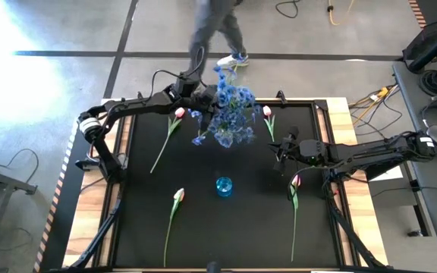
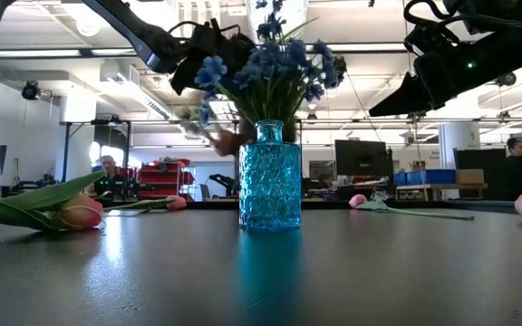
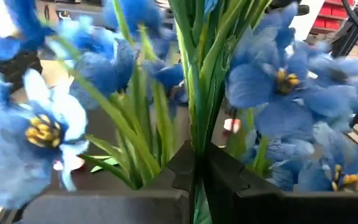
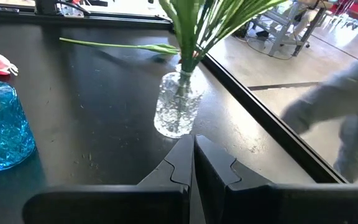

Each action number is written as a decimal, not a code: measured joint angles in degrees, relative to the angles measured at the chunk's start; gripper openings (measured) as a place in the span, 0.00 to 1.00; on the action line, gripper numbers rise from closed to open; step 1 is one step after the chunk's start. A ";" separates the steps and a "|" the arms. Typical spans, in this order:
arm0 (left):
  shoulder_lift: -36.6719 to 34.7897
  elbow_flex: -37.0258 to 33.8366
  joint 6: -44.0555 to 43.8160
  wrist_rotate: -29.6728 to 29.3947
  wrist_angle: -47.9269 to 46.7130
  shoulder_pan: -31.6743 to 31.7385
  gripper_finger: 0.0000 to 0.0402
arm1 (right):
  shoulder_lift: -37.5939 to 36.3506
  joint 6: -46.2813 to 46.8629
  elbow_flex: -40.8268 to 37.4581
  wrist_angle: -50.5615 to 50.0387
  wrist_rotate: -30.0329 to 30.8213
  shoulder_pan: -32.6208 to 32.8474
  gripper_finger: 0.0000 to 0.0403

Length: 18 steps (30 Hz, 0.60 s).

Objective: Sort flowers into vase by color
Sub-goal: Put the blue flowers into the transparent vase

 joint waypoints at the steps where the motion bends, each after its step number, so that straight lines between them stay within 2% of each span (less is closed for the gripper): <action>1: -0.12 0.00 0.02 -0.02 0.02 -0.04 0.02 | 0.00 0.00 0.00 0.00 0.00 -0.01 0.02; 12: -1.12 2.78 -0.59 -0.04 -1.20 0.02 0.20 | 0.00 0.00 0.00 -0.18 0.00 0.00 0.02; 18: -1.21 4.15 -0.64 -0.04 -1.97 0.02 0.24 | 0.00 0.00 0.00 -0.38 0.00 0.00 0.02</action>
